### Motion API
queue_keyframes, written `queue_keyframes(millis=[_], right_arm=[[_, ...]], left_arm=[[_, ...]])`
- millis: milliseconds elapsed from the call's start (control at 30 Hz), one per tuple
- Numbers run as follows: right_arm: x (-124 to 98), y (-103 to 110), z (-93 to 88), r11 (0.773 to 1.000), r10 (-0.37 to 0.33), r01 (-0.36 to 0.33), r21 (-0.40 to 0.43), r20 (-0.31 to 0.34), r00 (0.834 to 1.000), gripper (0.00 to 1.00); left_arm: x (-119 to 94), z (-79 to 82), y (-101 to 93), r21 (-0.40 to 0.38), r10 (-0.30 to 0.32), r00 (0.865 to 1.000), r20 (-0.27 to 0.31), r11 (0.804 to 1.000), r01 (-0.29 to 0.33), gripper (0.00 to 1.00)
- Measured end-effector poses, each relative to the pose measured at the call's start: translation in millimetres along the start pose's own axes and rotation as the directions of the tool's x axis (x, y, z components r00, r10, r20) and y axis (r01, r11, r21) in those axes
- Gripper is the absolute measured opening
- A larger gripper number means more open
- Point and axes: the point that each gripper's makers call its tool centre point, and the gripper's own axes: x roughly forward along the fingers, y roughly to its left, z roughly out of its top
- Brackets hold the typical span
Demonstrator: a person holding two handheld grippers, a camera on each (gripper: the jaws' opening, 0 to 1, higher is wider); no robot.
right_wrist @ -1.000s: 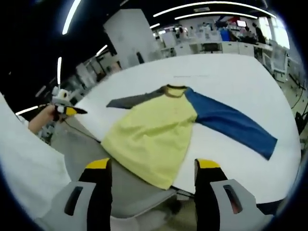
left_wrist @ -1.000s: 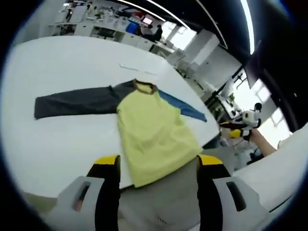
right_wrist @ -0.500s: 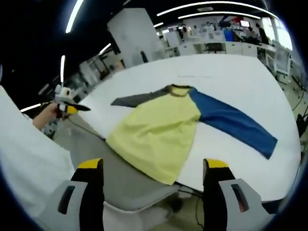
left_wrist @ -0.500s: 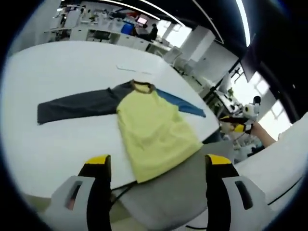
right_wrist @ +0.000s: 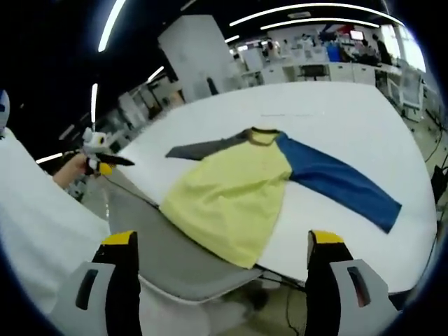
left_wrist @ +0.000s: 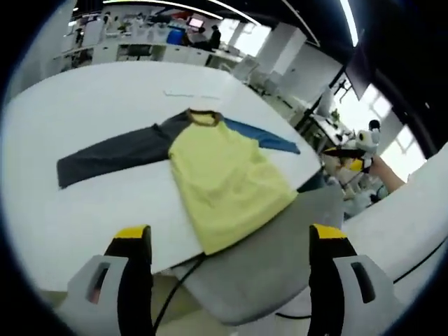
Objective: Fold the garment on the visible template until the final outline fits inside the template.
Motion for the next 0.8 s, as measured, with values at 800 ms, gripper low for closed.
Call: queue_keyframes(millis=[800], right_arm=[[-5.8, -3.8, 1.0, 0.999, 0.005, -0.006, 0.049, 0.025, 1.0, 1.0]], left_arm=[[0.1, 2.9, 1.5, 0.033, 0.013, 0.999, -0.036, 0.999, -0.012, 0.99]])
